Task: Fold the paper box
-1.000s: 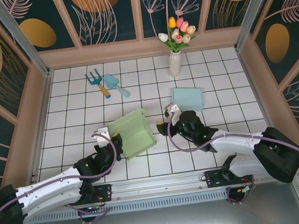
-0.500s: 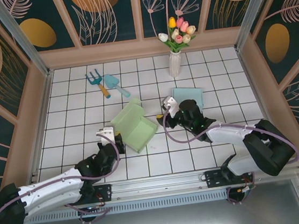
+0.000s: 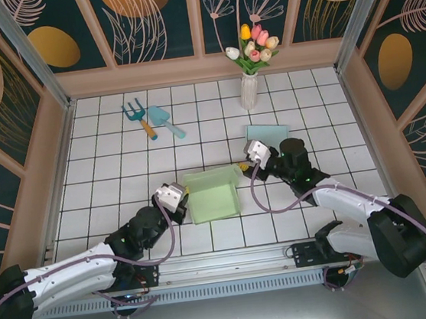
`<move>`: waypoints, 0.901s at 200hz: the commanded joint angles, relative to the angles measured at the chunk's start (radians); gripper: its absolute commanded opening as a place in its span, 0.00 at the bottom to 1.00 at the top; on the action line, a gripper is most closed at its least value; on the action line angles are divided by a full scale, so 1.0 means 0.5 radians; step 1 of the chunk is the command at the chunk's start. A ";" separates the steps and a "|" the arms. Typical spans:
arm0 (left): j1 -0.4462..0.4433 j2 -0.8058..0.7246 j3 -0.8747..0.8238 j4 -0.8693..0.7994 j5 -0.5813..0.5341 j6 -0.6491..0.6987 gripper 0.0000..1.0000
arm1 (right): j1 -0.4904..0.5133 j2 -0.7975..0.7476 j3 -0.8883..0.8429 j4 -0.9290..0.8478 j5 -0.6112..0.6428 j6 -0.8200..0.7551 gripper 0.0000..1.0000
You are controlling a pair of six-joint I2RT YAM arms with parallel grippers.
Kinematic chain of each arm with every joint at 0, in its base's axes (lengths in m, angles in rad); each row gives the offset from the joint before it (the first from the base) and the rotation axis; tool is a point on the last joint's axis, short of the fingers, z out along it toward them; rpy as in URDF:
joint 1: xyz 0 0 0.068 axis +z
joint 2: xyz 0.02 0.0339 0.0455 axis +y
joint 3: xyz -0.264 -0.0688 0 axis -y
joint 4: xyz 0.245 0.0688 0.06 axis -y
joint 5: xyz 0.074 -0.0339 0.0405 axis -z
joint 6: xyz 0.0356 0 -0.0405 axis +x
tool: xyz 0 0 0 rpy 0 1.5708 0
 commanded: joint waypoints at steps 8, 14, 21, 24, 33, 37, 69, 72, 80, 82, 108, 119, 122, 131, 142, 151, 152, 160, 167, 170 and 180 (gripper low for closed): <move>0.000 -0.033 -0.024 0.113 0.110 0.196 0.00 | -0.041 -0.032 -0.089 -0.056 -0.541 -0.392 0.56; 0.002 -0.035 -0.020 0.099 0.079 0.194 0.00 | -0.039 -0.030 -0.097 -0.083 -0.601 -0.444 0.56; 0.001 -0.044 -0.022 0.091 0.056 0.190 0.00 | -0.036 -0.031 -0.115 -0.091 -0.634 -0.466 0.56; 0.002 -0.050 -0.025 0.093 0.057 0.193 0.00 | -0.035 -0.035 -0.123 -0.086 -0.642 -0.470 0.56; 0.003 -0.069 -0.031 0.091 0.057 0.196 0.00 | -0.031 -0.036 -0.139 -0.070 -0.656 -0.472 0.56; 0.001 -0.078 -0.031 0.091 0.056 0.196 0.00 | -0.030 -0.039 -0.144 -0.065 -0.662 -0.472 0.56; 0.000 -0.114 -0.039 0.091 0.018 0.209 0.00 | -0.009 -0.082 -0.151 -0.090 -0.694 -0.486 0.56; 0.001 -0.112 -0.038 0.089 0.018 0.207 0.00 | -0.006 -0.088 -0.151 -0.089 -0.697 -0.485 0.56; 0.000 -0.105 -0.032 0.091 0.013 0.208 0.00 | -0.003 -0.100 -0.156 -0.089 -0.702 -0.492 0.56; 0.003 -0.104 -0.032 0.093 0.011 0.207 0.00 | -0.002 -0.102 -0.155 -0.089 -0.706 -0.491 0.56; 0.001 -0.071 -0.018 0.094 0.022 0.224 0.00 | 0.030 -0.122 -0.160 -0.090 -0.727 -0.522 0.55; 0.002 -0.060 -0.006 0.088 0.028 0.236 0.00 | 0.042 -0.125 -0.154 -0.091 -0.722 -0.532 0.55; 0.002 -0.054 -0.004 0.087 0.025 0.238 0.00 | 0.045 -0.127 -0.151 -0.095 -0.727 -0.535 0.55; 0.000 -0.050 0.000 0.094 0.004 0.240 0.00 | 0.054 -0.126 -0.145 -0.112 -0.742 -0.545 0.55; 0.000 -0.041 0.002 0.103 -0.010 0.251 0.00 | 0.066 -0.129 -0.143 -0.118 -0.767 -0.559 0.55; 0.002 -0.029 0.008 0.113 -0.022 0.255 0.00 | 0.079 -0.132 -0.145 -0.120 -0.774 -0.563 0.55; 0.001 -0.029 0.008 0.115 -0.021 0.257 0.00 | 0.080 -0.131 -0.145 -0.120 -0.777 -0.565 0.55; 0.002 -0.017 0.013 0.122 -0.024 0.268 0.00 | 0.092 -0.130 -0.142 -0.118 -0.771 -0.570 0.55; 0.003 -0.002 0.015 0.134 -0.023 0.276 0.00 | 0.103 -0.131 -0.140 -0.119 -0.764 -0.576 0.55; 0.000 0.003 0.017 0.136 -0.023 0.281 0.00 | 0.109 -0.129 -0.137 -0.120 -0.762 -0.576 0.55; 0.000 0.027 0.017 0.162 -0.021 0.297 0.00 | 0.117 -0.124 -0.132 -0.126 -0.754 -0.584 0.53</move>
